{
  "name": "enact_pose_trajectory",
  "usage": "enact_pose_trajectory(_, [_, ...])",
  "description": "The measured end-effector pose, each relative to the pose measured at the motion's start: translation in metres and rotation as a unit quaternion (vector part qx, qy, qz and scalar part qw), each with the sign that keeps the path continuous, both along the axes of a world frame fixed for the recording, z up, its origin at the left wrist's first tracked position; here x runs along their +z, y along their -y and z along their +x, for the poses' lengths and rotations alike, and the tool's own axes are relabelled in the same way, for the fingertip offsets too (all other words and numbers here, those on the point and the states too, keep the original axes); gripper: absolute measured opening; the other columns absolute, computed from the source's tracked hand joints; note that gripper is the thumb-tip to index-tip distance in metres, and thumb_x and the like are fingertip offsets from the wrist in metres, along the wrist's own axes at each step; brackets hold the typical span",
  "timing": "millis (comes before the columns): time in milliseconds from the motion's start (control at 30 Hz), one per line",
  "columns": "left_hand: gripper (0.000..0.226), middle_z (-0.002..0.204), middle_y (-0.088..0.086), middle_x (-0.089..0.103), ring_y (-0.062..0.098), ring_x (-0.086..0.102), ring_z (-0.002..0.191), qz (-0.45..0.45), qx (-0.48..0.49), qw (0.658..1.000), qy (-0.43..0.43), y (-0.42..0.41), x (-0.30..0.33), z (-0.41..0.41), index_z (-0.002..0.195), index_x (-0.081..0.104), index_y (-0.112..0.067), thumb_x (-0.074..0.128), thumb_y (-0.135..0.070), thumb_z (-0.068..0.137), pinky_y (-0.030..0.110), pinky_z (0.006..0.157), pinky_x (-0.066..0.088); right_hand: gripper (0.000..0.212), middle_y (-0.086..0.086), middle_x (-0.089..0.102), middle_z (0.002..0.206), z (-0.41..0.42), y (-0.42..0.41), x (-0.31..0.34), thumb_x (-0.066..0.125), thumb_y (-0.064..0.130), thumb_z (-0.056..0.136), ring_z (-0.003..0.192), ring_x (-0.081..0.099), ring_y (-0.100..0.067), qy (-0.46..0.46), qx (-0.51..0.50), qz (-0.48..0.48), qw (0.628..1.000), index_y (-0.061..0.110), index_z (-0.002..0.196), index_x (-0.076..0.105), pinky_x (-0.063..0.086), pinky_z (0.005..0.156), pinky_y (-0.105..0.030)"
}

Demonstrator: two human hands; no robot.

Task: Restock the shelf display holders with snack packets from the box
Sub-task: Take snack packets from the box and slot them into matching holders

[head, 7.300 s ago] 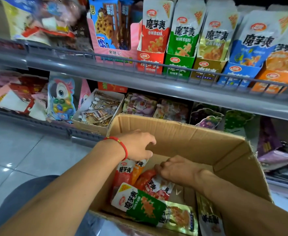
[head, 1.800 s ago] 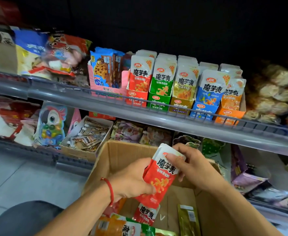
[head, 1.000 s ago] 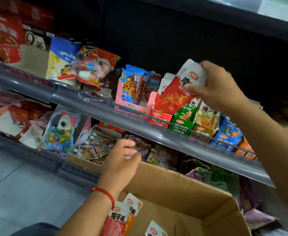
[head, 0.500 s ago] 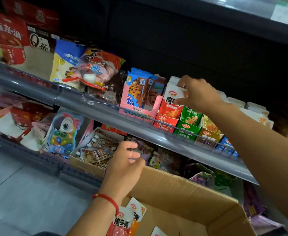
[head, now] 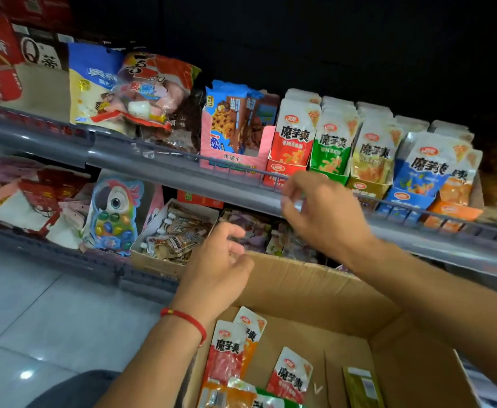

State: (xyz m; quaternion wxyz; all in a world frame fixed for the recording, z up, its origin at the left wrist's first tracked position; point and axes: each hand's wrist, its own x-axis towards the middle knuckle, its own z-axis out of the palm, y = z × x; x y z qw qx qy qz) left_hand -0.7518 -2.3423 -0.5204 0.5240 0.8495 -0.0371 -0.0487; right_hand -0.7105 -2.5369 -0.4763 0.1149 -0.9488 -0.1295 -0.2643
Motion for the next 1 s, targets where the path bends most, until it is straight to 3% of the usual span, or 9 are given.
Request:
enact_pose_trajectory(133, [0.036, 0.107, -0.019, 0.063, 0.003, 0.062, 0.100, 0.045, -0.001, 0.999, 0.020, -0.003, 0.000, -0.006, 0.126, 0.053, -0.035, 0.063, -0.018, 0.095, 0.023, 0.080, 0.050, 0.022, 0.005, 0.071, 0.094, -0.039, -0.008, -0.096, 0.049, 0.043, 0.085, 0.087, 0.070, -0.023, -0.285, -0.032, 0.003, 0.958, 0.028, 0.096, 0.062, 0.059, 0.075, -0.039])
enact_pose_trajectory(233, [0.036, 0.107, -0.019, 0.063, -0.002, 0.060, 0.100, 0.049, -0.001, 0.999, 0.018, -0.002, -0.003, -0.006, 0.127, 0.053, -0.035, 0.062, -0.019, 0.096, 0.016, 0.073, 0.044, 0.038, -0.004, 0.068, 0.123, -0.052, -0.015, -0.157, 0.057, 0.047, 0.094, 0.110, 0.066, -0.028, -0.456, -0.046, -0.033, 0.888, 0.026, 0.124, 0.062, 0.056, 0.090, -0.037])
enact_pose_trajectory(300, [0.036, 0.108, -0.019, 0.063, -0.004, 0.059, 0.098, 0.054, -0.004, 0.998, 0.022, 0.001, -0.005, -0.006, 0.128, 0.053, -0.035, 0.061, -0.020, 0.096, 0.015, 0.071, 0.042, 0.063, -0.011, 0.051, 0.147, -0.054, -0.022, -0.191, 0.061, 0.048, 0.095, 0.129, 0.054, -0.032, -0.516, -0.032, -0.049, 0.854, 0.018, 0.147, 0.042, 0.048, 0.103, -0.040])
enact_pose_trajectory(400, [0.036, 0.109, -0.018, 0.065, -0.004, 0.060, 0.097, 0.058, -0.009, 0.998, 0.029, 0.005, -0.005, -0.005, 0.128, 0.053, -0.034, 0.062, -0.020, 0.096, 0.017, 0.072, 0.045, 0.094, -0.017, 0.032, 0.154, -0.053, -0.039, -0.223, 0.064, 0.061, 0.090, 0.139, 0.036, -0.037, -0.529, -0.067, -0.064, 0.844, 0.011, 0.156, 0.019, 0.037, 0.113, -0.048])
enact_pose_trajectory(467, [0.036, 0.109, -0.017, 0.066, -0.003, 0.061, 0.095, 0.058, -0.010, 0.998, 0.029, 0.008, -0.005, -0.003, 0.127, 0.054, -0.032, 0.062, -0.018, 0.095, 0.018, 0.073, 0.046, 0.100, -0.017, 0.037, 0.147, -0.052, -0.053, -0.230, 0.064, 0.069, 0.084, 0.135, 0.038, -0.036, -0.491, -0.106, -0.081, 0.861, 0.010, 0.153, 0.022, 0.038, 0.109, -0.048])
enact_pose_trajectory(567, [0.036, 0.107, -0.017, 0.066, -0.004, 0.061, 0.093, 0.062, -0.008, 0.997, 0.034, 0.011, -0.005, 0.001, 0.126, 0.054, -0.033, 0.062, -0.018, 0.095, 0.017, 0.071, 0.045, 0.083, -0.011, 0.043, 0.139, -0.052, -0.067, -0.234, 0.071, 0.060, 0.084, 0.130, 0.042, -0.031, -0.460, -0.125, -0.042, 0.878, 0.012, 0.142, 0.038, 0.041, 0.104, -0.045])
enact_pose_trajectory(700, [0.036, 0.107, -0.016, 0.067, -0.003, 0.061, 0.094, 0.060, -0.006, 0.998, 0.032, 0.013, -0.007, 0.005, 0.126, 0.054, -0.033, 0.062, -0.018, 0.095, 0.018, 0.070, 0.045, 0.067, -0.009, 0.046, 0.135, -0.050, -0.067, -0.228, 0.085, 0.039, 0.079, 0.123, 0.052, -0.029, -0.514, -0.112, 0.102, 0.844, 0.012, 0.131, 0.054, 0.047, 0.103, -0.036])
enact_pose_trajectory(833, [0.036, 0.108, -0.016, 0.067, -0.002, 0.061, 0.094, 0.075, -0.012, 0.997, 0.033, 0.018, -0.008, 0.006, 0.125, 0.054, -0.035, 0.062, -0.019, 0.094, 0.023, 0.074, 0.049, 0.054, -0.006, 0.057, 0.131, -0.050, -0.050, -0.209, 0.081, 0.028, 0.084, 0.120, 0.058, -0.022, -0.517, -0.097, 0.177, 0.832, 0.016, 0.130, 0.055, 0.051, 0.097, -0.030])
enact_pose_trajectory(1000, [0.031, 0.114, -0.018, 0.064, -0.001, 0.061, 0.096, 0.145, -0.053, 0.988, 0.032, 0.027, -0.016, 0.000, 0.122, 0.055, -0.036, 0.062, -0.022, 0.095, 0.031, 0.088, 0.054, 0.030, 0.003, 0.072, 0.109, -0.058, 0.003, -0.145, 0.078, 0.025, 0.089, 0.094, 0.067, -0.011, -0.437, -0.073, 0.220, 0.869, 0.020, 0.115, 0.065, 0.054, 0.076, -0.020])
